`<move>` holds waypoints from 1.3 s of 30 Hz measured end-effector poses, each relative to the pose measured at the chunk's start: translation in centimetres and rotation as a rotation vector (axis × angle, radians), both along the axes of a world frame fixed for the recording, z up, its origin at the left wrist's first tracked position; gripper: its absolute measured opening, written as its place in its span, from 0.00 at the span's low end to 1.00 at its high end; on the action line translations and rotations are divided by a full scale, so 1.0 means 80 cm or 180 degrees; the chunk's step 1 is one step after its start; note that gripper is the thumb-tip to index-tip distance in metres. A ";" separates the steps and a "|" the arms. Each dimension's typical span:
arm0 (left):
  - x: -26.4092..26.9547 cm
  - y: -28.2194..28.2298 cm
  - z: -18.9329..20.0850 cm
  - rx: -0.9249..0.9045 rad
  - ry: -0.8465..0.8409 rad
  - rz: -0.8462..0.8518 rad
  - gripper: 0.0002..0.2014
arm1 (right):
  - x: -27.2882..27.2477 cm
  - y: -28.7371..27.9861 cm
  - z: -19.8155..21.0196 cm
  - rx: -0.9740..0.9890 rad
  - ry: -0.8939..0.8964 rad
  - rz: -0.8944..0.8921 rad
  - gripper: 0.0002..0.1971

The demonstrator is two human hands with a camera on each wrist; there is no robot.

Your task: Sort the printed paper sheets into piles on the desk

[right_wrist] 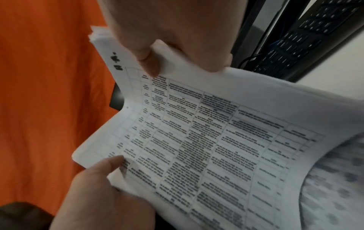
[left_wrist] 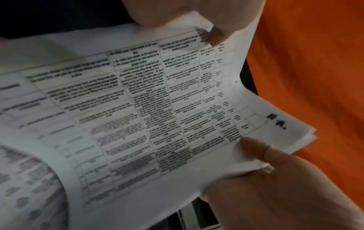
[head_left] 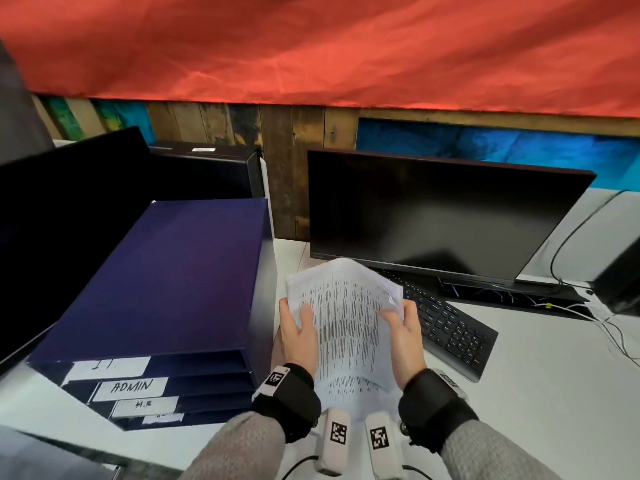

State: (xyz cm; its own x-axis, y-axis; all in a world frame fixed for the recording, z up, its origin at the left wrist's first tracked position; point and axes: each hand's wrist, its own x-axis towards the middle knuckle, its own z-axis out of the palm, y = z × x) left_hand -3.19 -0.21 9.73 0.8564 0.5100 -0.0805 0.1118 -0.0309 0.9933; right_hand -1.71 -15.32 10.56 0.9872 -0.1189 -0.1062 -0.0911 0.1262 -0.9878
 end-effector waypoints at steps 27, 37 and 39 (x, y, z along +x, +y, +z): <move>-0.004 0.003 -0.084 0.0034 0.0223 -0.0431 0.21 | 0.003 -0.008 -0.060 -0.0370 0.0250 -0.0341 0.20; 0.009 0.003 -0.111 -0.0164 0.0740 -0.0295 0.18 | 0.002 -0.020 -0.094 0.0200 0.0964 0.0149 0.17; -0.006 -0.002 -0.106 0.0131 0.0681 -0.0328 0.22 | -0.006 -0.028 -0.090 0.0317 0.0942 0.0234 0.16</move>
